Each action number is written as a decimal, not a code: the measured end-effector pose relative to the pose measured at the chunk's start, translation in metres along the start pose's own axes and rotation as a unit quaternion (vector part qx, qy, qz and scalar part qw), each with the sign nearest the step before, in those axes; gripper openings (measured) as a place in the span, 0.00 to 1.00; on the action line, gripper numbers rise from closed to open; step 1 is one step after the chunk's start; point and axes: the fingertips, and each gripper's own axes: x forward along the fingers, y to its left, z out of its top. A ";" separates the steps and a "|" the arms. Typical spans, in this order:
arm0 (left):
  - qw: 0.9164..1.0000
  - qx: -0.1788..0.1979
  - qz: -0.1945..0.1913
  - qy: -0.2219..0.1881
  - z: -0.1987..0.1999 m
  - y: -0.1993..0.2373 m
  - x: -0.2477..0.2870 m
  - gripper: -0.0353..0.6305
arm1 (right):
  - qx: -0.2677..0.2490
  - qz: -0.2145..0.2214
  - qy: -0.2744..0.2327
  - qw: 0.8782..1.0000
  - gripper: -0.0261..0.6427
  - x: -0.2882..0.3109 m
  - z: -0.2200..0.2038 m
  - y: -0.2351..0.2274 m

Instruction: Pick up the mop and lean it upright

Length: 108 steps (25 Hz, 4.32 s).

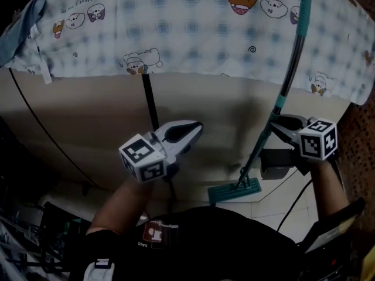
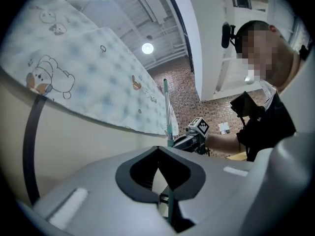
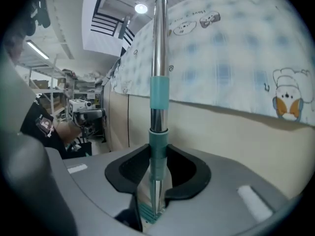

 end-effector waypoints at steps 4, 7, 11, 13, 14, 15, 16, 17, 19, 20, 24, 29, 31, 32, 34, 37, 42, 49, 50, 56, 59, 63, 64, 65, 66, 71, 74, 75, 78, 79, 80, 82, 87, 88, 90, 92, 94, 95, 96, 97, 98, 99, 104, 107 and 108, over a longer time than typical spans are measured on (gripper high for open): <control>1.000 0.006 0.010 -0.005 0.014 0.005 -0.005 0.05 | -0.007 -0.003 -0.033 0.999 0.22 -0.019 0.031 -0.004; 1.000 0.011 0.012 -0.008 0.020 0.006 -0.007 0.05 | -0.009 -0.005 -0.048 0.999 0.22 -0.033 0.048 -0.005; 1.000 0.011 0.012 -0.011 0.024 0.005 -0.006 0.05 | -0.012 -0.003 -0.055 0.998 0.22 -0.041 0.061 -0.003; 1.000 0.012 0.009 -0.011 0.024 0.004 -0.004 0.05 | -0.012 -0.002 -0.056 0.998 0.22 -0.041 0.063 -0.003; 1.000 0.012 0.008 -0.010 0.024 0.003 -0.003 0.05 | -0.012 0.000 -0.056 0.998 0.22 -0.041 0.063 -0.003; 1.000 0.012 0.007 -0.009 0.023 0.002 -0.003 0.05 | -0.012 0.002 -0.057 0.998 0.22 -0.039 0.063 -0.001; 1.000 0.012 0.007 -0.008 0.022 0.002 -0.003 0.05 | -0.012 0.004 -0.057 0.998 0.22 -0.038 0.063 0.000; 1.000 0.011 0.007 -0.006 0.022 0.002 -0.003 0.05 | -0.012 0.006 -0.057 0.998 0.22 -0.037 0.062 0.001; 1.000 0.008 0.008 -0.004 0.021 0.002 -0.003 0.05 | -0.011 0.007 -0.057 0.998 0.22 -0.034 0.060 0.000; 1.000 0.007 0.008 -0.005 0.020 0.002 -0.003 0.05 | -0.011 0.006 -0.058 0.998 0.22 -0.033 0.060 -0.001; 1.000 0.008 0.010 -0.005 0.019 0.003 -0.005 0.05 | -0.010 0.007 -0.055 0.998 0.22 -0.029 0.056 -0.001; 1.000 0.005 0.015 -0.013 0.020 0.005 -0.008 0.05 | -0.011 0.005 -0.053 0.999 0.22 -0.029 0.053 -0.001; 1.000 -0.004 0.015 -0.019 0.021 0.006 -0.009 0.05 | -0.011 0.005 -0.052 0.999 0.22 -0.030 0.053 0.000; 1.000 -0.008 0.014 -0.022 0.022 0.006 -0.010 0.05 | -0.012 0.005 -0.052 0.999 0.22 -0.030 0.053 0.001; 0.999 -0.014 0.016 -0.025 0.024 0.007 -0.011 0.05 | -0.014 0.005 -0.055 0.998 0.22 -0.031 0.053 0.001; 0.999 -0.013 0.018 -0.027 0.025 0.006 -0.010 0.05 | -0.016 0.005 -0.059 0.998 0.22 -0.033 0.054 0.001; 1.000 -0.007 0.011 -0.020 0.019 0.001 -0.009 0.05 | -0.015 0.006 -0.055 0.998 0.22 -0.032 0.049 0.006; 1.000 -0.014 0.011 -0.004 0.002 -0.001 -0.007 0.05 | -0.014 0.001 -0.052 0.999 0.22 -0.010 0.015 0.006; 1.000 -0.016 0.011 0.000 -0.002 -0.002 -0.007 0.05 | -0.015 0.002 -0.049 0.999 0.22 -0.005 0.007 0.007; 0.998 -0.058 0.009 0.033 -0.046 -0.008 -0.001 0.05 | -0.002 0.017 -0.027 0.999 0.22 0.032 -0.061 0.008; 0.997 -0.066 0.001 0.037 -0.071 -0.008 0.007 0.05 | 0.007 0.024 -0.026 0.999 0.22 0.054 -0.096 0.006; 0.994 -0.076 -0.009 0.077 -0.114 -0.018 0.008 0.05 | 0.027 0.042 -0.011 0.999 0.22 0.083 -0.173 0.018; 0.993 -0.082 -0.012 0.088 -0.127 -0.022 0.006 0.05 | 0.034 0.043 -0.003 0.998 0.22 0.090 -0.198 0.022; 0.991 -0.089 -0.014 0.095 -0.139 -0.025 0.005 0.05 | 0.041 0.044 0.004 0.998 0.22 0.096 -0.220 0.025; 0.991 -0.094 -0.015 0.099 -0.151 -0.027 0.006 0.05 | 0.049 0.044 0.010 0.998 0.22 0.102 -0.239 0.026; 0.984 -0.120 -0.005 0.129 -0.211 -0.028 0.007 0.05 | 0.077 0.039 0.047 0.995 0.22 0.130 -0.329 0.022; 0.980 -0.141 -0.001 0.142 -0.241 -0.029 0.007 0.05 | 0.082 0.035 0.072 0.993 0.22 0.147 -0.376 0.019; 0.978 -0.148 -0.002 0.147 -0.249 -0.030 0.006 0.05 | 0.082 0.034 0.081 0.993 0.22 0.154 -0.391 0.020; 0.972 -0.167 0.001 0.165 -0.278 -0.032 0.001 0.05 | 0.082 0.034 0.106 0.990 0.22 0.173 -0.435 0.024; 0.970 -0.176 0.003 0.166 -0.286 -0.033 0.000 0.05 | 0.081 0.035 0.114 0.990 0.22 0.179 -0.449 0.026; 0.968 -0.184 0.004 0.169 -0.294 -0.034 -0.002 0.05 | 0.081 0.037 0.122 0.989 0.22 0.184 -0.464 0.029; 0.964 -0.194 0.003 0.181 -0.306 -0.038 -0.006 0.05 | 0.081 0.040 0.137 0.987 0.22 0.193 -0.488 0.033; 0.958 -0.205 0.007 0.200 -0.327 -0.038 -0.016 0.05 | 0.095 0.032 0.158 0.982 0.22 0.214 -0.532 0.032; 0.956 -0.208 0.008 0.205 -0.331 -0.037 -0.018 0.05 | 0.100 0.031 0.161 0.981 0.22 0.218 -0.540 0.032; 0.952 -0.218 0.009 0.217 -0.340 -0.038 -0.020 0.05 | 0.109 0.030 0.166 0.980 0.22 0.226 -0.556 0.032; 0.951 -0.219 0.006 0.217 -0.344 -0.039 -0.019 0.05 | 0.117 0.029 0.174 0.977 0.22 0.232 -0.572 0.029; 0.949 -0.223 0.009 0.222 -0.351 -0.039 -0.020 0.05 | 0.122 0.027 0.186 0.974 0.22 0.238 -0.588 0.024; 0.948 -0.226 0.011 0.225 -0.354 -0.038 -0.022 0.05 | 0.126 0.026 0.190 0.973 0.22 0.242 -0.593 0.022; 0.947 -0.228 0.014 0.226 -0.356 -0.038 -0.023 0.05 | 0.129 0.026 0.191 0.973 0.22 0.245 -0.596 0.020; 0.946 -0.231 0.016 0.229 -0.357 -0.037 -0.025 0.05 | 0.133 0.024 0.190 0.972 0.22 0.247 -0.598 0.018; 0.944 -0.233 0.017 0.232 -0.358 -0.037 -0.028 0.05 | 0.139 0.022 0.188 0.972 0.22 0.249 -0.597 0.016; 0.943 -0.234 0.017 0.236 -0.358 -0.038 -0.030 0.05 | 0.146 0.019 0.185 0.972 0.22 0.250 -0.596 0.013; 0.939 -0.241 0.017 0.244 -0.366 -0.040 -0.033 0.05 | 0.188 0.000 0.184 0.965 0.22 0.252 -0.616 -0.004; 0.939 -0.243 0.017 0.243 -0.372 -0.039 -0.030 0.05 | 0.205 -0.001 0.181 0.962 0.22 0.253 -0.630 -0.011; 0.940 -0.243 0.017 0.239 -0.371 -0.039 -0.030 0.05 | 0.210 -0.003 0.177 0.961 0.22 0.254 -0.629 -0.014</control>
